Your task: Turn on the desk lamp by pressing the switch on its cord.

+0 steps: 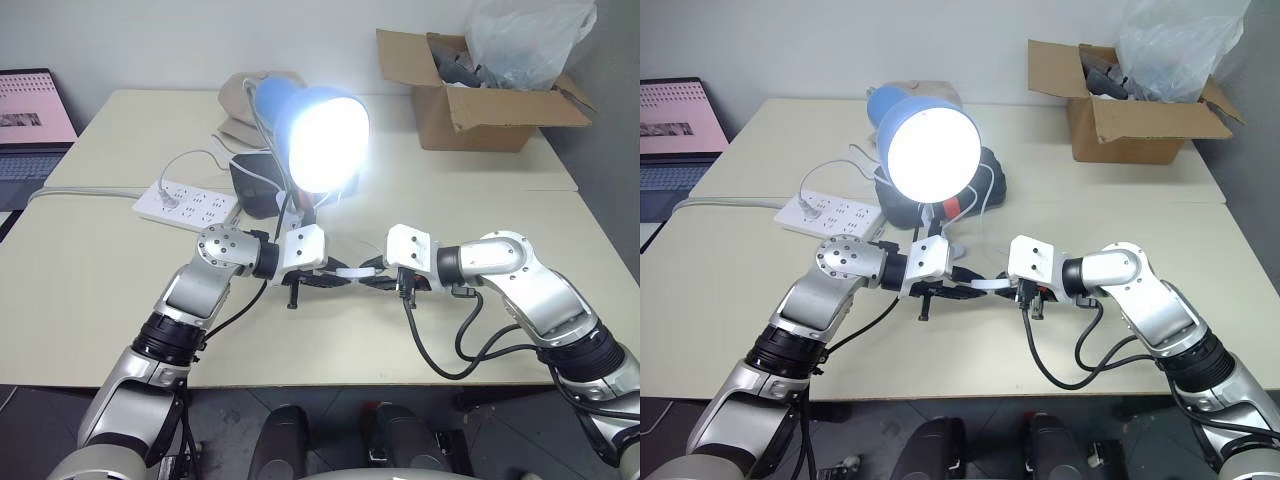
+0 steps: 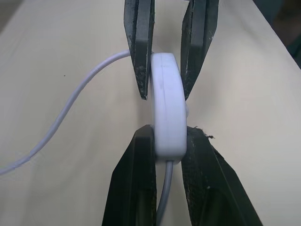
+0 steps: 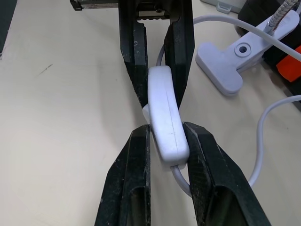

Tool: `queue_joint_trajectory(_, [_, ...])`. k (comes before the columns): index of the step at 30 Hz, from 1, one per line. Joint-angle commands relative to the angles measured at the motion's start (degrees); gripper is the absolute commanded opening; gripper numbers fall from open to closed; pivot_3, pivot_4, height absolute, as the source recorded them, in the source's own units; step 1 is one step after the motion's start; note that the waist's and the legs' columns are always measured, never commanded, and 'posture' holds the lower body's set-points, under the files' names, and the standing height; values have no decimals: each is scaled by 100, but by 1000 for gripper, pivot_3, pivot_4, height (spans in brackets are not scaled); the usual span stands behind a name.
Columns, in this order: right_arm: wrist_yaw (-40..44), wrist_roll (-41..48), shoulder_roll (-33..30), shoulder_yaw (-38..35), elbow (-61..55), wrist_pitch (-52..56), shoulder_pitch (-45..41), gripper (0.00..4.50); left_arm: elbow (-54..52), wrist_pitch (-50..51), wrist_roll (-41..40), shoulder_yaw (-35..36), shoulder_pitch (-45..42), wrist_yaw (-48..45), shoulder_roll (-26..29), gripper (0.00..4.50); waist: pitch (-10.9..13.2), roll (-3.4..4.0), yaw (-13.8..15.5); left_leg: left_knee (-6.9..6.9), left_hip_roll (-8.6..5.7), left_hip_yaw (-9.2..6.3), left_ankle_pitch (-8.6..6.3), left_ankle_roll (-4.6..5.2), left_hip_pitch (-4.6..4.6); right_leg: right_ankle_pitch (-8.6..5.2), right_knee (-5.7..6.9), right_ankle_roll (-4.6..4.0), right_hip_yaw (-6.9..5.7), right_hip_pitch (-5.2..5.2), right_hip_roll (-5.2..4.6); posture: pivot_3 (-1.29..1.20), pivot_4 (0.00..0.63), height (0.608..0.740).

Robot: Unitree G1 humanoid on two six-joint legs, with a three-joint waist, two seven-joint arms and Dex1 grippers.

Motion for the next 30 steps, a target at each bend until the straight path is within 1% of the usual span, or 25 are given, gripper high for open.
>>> queue_joint_trajectory(1, [6,-74,88,-75,-19,-148,-145,664,-228,8,-153,101,-59,100,-69,401,0,0,0,0,0,0,0,0,0,0,0,0,0,0,0,0,150,740])
queue_joint_trajectory(6, [65,14,201,-212,-5,-218,-106,664,-217,-51,-121,73,-54,87,-58,401,0,0,0,0,0,1,0,0,0,0,0,0,1,0,0,0,150,740])
queue_joint_trajectory(8, [82,50,229,-276,6,-273,-85,1347,-210,-105,-90,52,-39,64,-32,401,0,0,0,0,0,1,0,0,0,0,0,0,1,0,0,0,150,740])
queue_joint_trajectory(9, [103,64,226,-303,4,-294,-75,1408,-206,-126,-76,42,-33,57,-19,401,0,0,1,0,0,0,0,0,0,0,0,0,0,0,0,0,150,740])
queue_joint_trajectory(10, [121,80,231,-337,-1,-309,-63,1756,-201,-145,-64,32,-31,49,-6,401,0,0,1,0,0,0,0,0,0,0,0,0,0,0,0,0,150,740])
queue_joint_trajectory(11, [127,88,243,-372,3,-324,-60,1867,-170,-187,-39,19,-38,39,11,401,0,0,0,0,0,0,0,0,0,0,0,0,0,0,0,0,150,740])
queue_joint_trajectory(14, [115,148,253,-489,-28,-327,-61,2649,-47,-355,70,-30,-66,23,51,401,0,0,1,0,0,1,0,0,0,0,0,0,0,0,0,0,150,740])
queue_joint_trajectory(17, [128,221,165,-631,-169,-253,-19,3214,75,-456,123,-64,-82,20,40,401,0,0,1,0,0,1,0,0,0,0,0,0,1,0,0,0,150,740])
queue_joint_trajectory(19, [110,315,-30,-871,-426,-98,143,3738,289,-613,295,-152,-136,84,0,401,0,0,4,0,0,0,0,0,0,0,0,0,0,0,0,0,150,740])
queue_joint_trajectory(20, [43,315,-113,-991,-548,-17,241,3919,423,-682,391,-198,-174,146,-29,401,0,0,12,0,0,0,0,0,-1,0,0,0,0,0,0,0,150,740])
queue_joint_trajectory(21, [-74,258,-232,-1132,-688,58,407,4266,608,-744,474,-242,-227,232,-104,401,0,0,15,0,-1,1,0,0,-1,0,0,0,0,0,-1,0,150,740])
queue_joint_trajectory(22, [-177,199,-338,-1244,-812,127,575,4464,772,-794,542,-266,-273,336,-194,401,0,0,25,1,-2,1,0,-1,-1,0,0,0,0,0,-1,0,150,740])
queue_joint_trajectory(28, [-445,259,-890,-1842,-1722,533,1913,4500,1563,-971,821,-322,-491,865,-712,401,0,0,70,2,-7,-1,0,0,-6,0,-3,1,-4,2,-10,0,150,740])
queue_joint_trajectory(30, [-576,336,-878,-2005,-1958,645,2260,4500,1813,-1074,853,-326,-534,926,-821,401,-1,-1,53,2,-8,-1,0,0,-6,0,-3,1,-3,1,-9,0,150,740])
